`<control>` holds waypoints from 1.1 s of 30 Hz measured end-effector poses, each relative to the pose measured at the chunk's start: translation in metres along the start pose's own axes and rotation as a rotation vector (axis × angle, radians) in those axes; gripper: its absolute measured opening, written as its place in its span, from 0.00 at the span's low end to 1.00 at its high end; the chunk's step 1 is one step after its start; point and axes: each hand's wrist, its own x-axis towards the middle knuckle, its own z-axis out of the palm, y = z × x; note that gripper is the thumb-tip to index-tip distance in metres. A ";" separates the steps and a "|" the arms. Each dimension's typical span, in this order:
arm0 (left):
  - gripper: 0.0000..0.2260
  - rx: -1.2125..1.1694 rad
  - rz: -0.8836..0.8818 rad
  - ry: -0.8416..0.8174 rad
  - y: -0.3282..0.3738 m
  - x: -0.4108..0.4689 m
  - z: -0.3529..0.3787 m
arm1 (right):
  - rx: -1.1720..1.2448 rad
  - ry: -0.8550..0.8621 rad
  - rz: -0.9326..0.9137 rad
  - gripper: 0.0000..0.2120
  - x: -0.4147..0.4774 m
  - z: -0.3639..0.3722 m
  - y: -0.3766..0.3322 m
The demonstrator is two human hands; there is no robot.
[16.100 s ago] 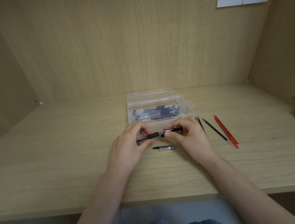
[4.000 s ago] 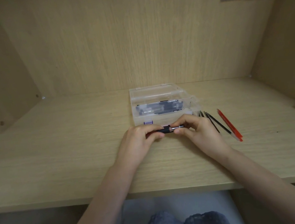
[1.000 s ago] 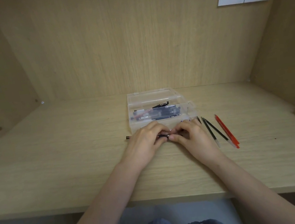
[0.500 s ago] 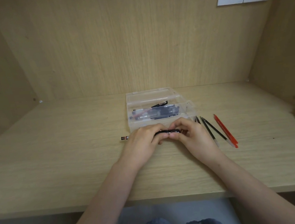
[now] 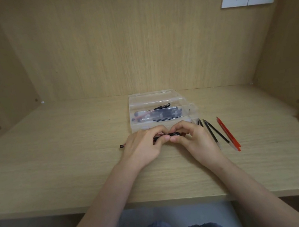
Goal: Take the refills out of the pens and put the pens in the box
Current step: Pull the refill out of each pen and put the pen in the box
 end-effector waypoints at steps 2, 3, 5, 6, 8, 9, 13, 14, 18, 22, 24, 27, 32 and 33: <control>0.08 0.002 -0.001 -0.015 0.001 0.000 0.001 | 0.001 -0.004 -0.007 0.05 0.000 0.000 0.000; 0.08 0.008 -0.004 -0.026 0.001 0.001 0.001 | 0.002 -0.005 -0.012 0.05 0.000 0.000 0.000; 0.10 0.029 -0.025 -0.028 -0.002 0.002 -0.002 | 0.017 0.027 -0.023 0.06 0.000 -0.002 -0.001; 0.11 0.037 -0.050 -0.014 -0.006 0.002 -0.005 | 0.033 0.063 -0.025 0.07 0.000 -0.004 -0.001; 0.11 0.026 -0.101 0.026 -0.016 0.002 -0.011 | 0.077 0.129 -0.003 0.08 0.000 -0.007 0.001; 0.10 0.008 -0.108 0.037 -0.020 0.001 -0.012 | 0.077 0.136 0.020 0.08 0.001 -0.007 0.003; 0.08 -0.040 -0.057 0.011 -0.016 -0.001 -0.009 | -0.101 0.055 0.082 0.04 0.002 -0.001 0.009; 0.09 -0.050 -0.046 0.011 -0.014 -0.001 -0.007 | -0.172 0.042 0.089 0.05 0.002 0.000 0.010; 0.11 -0.103 -0.043 0.001 -0.020 0.001 -0.005 | -0.382 -0.018 0.037 0.10 0.003 0.002 0.011; 0.10 -0.094 0.021 -0.031 -0.020 0.001 0.000 | -0.279 0.012 0.019 0.16 0.002 0.001 0.009; 0.09 -0.097 0.057 -0.006 -0.018 0.001 0.001 | -0.207 0.040 0.004 0.13 0.001 0.000 0.008; 0.08 -0.108 0.120 0.026 -0.018 0.001 0.002 | -0.178 0.037 -0.008 0.03 0.001 0.000 0.008; 0.08 -0.163 0.213 0.104 -0.020 0.002 0.003 | -0.132 0.038 0.000 0.03 0.002 0.000 0.007; 0.07 -0.181 0.217 0.126 -0.020 0.002 0.003 | -0.139 0.022 0.006 0.01 0.003 0.000 0.007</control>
